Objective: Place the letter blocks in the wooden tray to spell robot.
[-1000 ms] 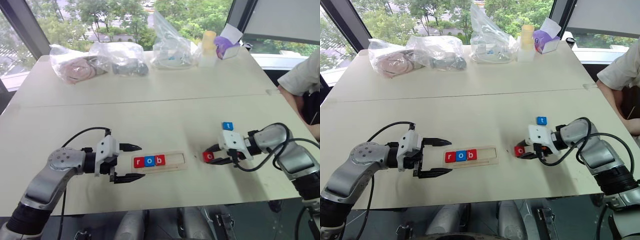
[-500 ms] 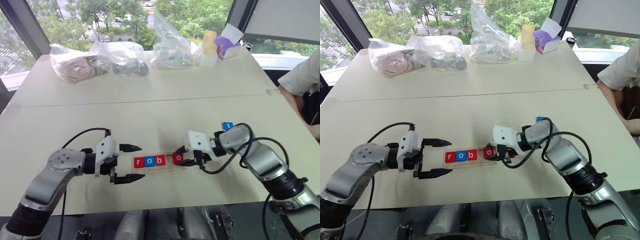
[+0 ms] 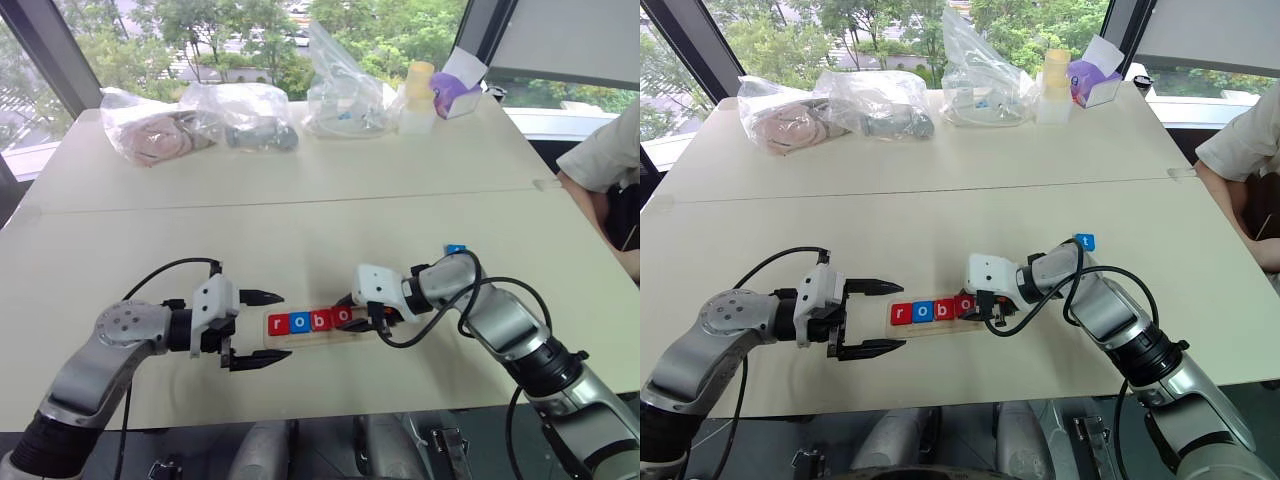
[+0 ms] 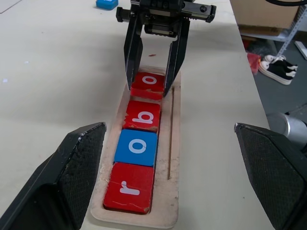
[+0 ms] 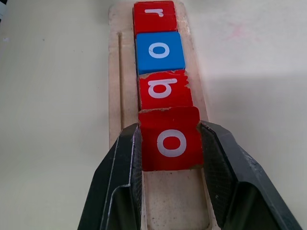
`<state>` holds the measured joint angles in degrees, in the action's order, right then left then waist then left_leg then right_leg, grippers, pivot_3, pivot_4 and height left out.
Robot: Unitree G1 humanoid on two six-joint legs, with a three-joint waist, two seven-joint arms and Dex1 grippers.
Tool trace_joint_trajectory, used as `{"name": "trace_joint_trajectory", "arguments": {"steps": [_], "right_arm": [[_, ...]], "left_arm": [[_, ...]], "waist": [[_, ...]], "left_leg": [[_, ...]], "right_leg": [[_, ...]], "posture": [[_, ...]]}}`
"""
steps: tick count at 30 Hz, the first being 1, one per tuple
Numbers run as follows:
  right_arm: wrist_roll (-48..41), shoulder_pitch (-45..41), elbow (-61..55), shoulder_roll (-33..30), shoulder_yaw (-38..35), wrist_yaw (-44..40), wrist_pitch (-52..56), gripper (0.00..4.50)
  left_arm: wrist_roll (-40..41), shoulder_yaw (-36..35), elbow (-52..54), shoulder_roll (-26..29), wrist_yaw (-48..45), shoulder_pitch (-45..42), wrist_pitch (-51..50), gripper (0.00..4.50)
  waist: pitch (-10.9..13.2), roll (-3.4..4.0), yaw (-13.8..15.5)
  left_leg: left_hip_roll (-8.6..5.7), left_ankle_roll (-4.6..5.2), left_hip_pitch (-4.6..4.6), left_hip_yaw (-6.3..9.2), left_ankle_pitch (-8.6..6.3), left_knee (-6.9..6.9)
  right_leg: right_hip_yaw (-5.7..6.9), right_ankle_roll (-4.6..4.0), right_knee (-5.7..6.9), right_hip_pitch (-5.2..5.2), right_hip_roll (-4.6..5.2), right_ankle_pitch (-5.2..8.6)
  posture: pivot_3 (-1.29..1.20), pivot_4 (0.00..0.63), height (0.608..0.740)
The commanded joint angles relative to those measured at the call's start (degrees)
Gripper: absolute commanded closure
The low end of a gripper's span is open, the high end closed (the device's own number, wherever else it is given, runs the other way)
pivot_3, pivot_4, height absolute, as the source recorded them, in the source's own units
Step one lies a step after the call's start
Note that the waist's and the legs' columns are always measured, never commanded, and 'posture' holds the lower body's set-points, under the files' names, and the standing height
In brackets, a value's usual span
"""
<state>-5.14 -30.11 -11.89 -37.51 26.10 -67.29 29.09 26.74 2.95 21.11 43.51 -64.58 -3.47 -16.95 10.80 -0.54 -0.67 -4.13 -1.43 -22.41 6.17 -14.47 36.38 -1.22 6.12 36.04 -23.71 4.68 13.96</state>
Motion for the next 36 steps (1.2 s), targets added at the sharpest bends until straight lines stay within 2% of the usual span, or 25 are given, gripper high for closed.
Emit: {"name": "trace_joint_trajectory", "arguments": {"steps": [1,7,9,11,13,14,20,22,24,26,28,32,36], "right_arm": [[0.4,-0.6,-0.7,-0.4,0.0,-0.5,-0.7,3.35],[0.6,-0.9,-0.7,0.0,0.2,-0.6,-0.4,3.35],[0.6,-1.1,-0.6,0.2,0.2,-0.7,-0.2,2.28],[0.7,-1.3,-0.4,0.2,0.2,-0.7,-0.3,1.42],[0.9,-1.4,-0.2,0.2,0.2,-0.6,-0.7,0.23],[0.8,-1.4,-0.2,0.3,0.1,-0.6,-0.6,0.07],[-0.9,-2.9,-1.7,-1.0,-3.1,-0.6,1.1,0.07],[-2.5,-3.7,-1.7,-1.4,-7.3,1.5,4.3,0.07],[-4.6,-4.5,-1.1,-1.5,-16.1,7.0,10.9,0.07],[-5.1,-4.2,-0.9,-1.6,-21.9,12.1,15.8,0.07],[-4.9,-3.9,-0.9,-1.7,-23.9,15.2,18.8,0.07],[3.6,-2.0,3.3,-0.2,-28.6,33.4,29.5,0.07],[4.3,-0.8,2.7,3.9,-31.7,40.9,35.3,0.07]], "left_arm": [[0.8,-1.4,2.3,0.3,0.3,0.3,0.2,0.00],[0.9,-1.3,2.3,0.3,0.6,0.0,0.0,0.00],[0.9,-1.2,2.3,0.2,0.7,-0.1,-0.1,0.00],[0.9,-1.1,2.4,0.2,0.8,-0.1,-0.1,0.00],[1.0,-1.2,2.4,0.2,0.8,-0.1,-0.1,0.00],[1.0,-1.2,2.4,0.3,0.8,-0.1,-0.1,0.00],[1.1,-0.9,2.6,0.1,1.2,-0.2,-0.5,0.00],[1.1,-1.0,2.8,0.1,1.3,-0.1,-0.6,0.00],[1.0,-1.0,2.9,0.0,1.4,0.0,-0.6,0.00],[0.9,-0.9,2.9,-0.1,1.5,0.2,-0.4,0.00],[0.7,-0.8,2.9,-0.2,1.5,0.4,-0.2,0.00],[0.4,-0.1,2.3,-1.0,1.6,-0.2,0.2,0.00],[-0.1,0.5,1.5,-1.6,1.4,-0.8,0.5,0.00]], "waist": [[0.0,0.00,0.0],[0.0,0.00,0.0],[0.0,0.00,0.0],[0.0,0.00,0.0],[0.0,0.00,0.0],[0.0,0.00,0.0],[0.0,0.00,0.0],[0.0,0.00,0.0],[0.0,0.01,0.1],[0.0,0.00,0.3],[0.0,-0.01,0.3],[0.0,0.00,0.1],[0.0,0.02,-0.2]], "left_leg": [[0.00,0.00,0.00,0.00,0.00,0.00],[0.00,0.00,0.00,0.00,0.00,0.00],[0.00,0.00,0.00,0.00,0.00,0.00],[0.00,0.00,0.00,0.00,0.00,0.00],[0.00,0.00,0.00,0.00,0.00,0.00],[0.00,0.00,0.00,0.00,0.00,0.00],[0.00,0.00,0.00,0.00,0.00,-0.01],[0.00,0.00,0.00,0.00,0.00,0.00],[-0.01,0.00,0.00,0.00,0.00,0.00],[-0.04,0.00,-0.02,0.00,0.00,0.00],[-0.04,0.00,-0.02,0.01,0.00,0.00],[-0.02,0.00,-0.02,0.00,0.00,-0.11],[-0.02,-0.04,-0.07,-0.09,0.03,-0.15]], "right_leg": [[0.00,0.00,0.00,0.00,0.00,0.00],[0.00,0.00,0.01,0.00,0.00,0.00],[0.00,0.00,0.00,0.00,0.00,0.00],[0.00,0.00,0.00,0.00,0.00,0.00],[0.00,0.00,0.00,0.00,0.00,0.00],[0.00,0.00,0.00,0.00,0.00,0.00],[0.00,0.00,0.00,-0.01,0.00,0.00],[0.00,0.00,0.00,-0.01,0.00,0.00],[0.00,0.00,0.00,0.00,0.00,0.00],[0.00,0.00,0.00,0.00,0.02,0.00],[0.00,-0.01,-0.02,0.00,0.04,0.00],[-0.01,-0.04,-0.01,-0.06,0.09,0.00],[-0.11,-0.07,0.05,-0.21,0.09,-0.03]], "posture": [[0.00,0.150,0.740],[0.00,0.150,0.740],[0.00,0.150,0.740],[0.00,0.150,0.740],[0.00,0.150,0.740],[0.00,0.150,0.740],[0.00,0.150,0.740],[0.00,0.150,0.740],[0.00,0.150,0.740],[0.00,0.150,0.740],[0.00,0.150,0.740],[0.00,0.150,0.740],[0.00,0.150,0.740]]}}
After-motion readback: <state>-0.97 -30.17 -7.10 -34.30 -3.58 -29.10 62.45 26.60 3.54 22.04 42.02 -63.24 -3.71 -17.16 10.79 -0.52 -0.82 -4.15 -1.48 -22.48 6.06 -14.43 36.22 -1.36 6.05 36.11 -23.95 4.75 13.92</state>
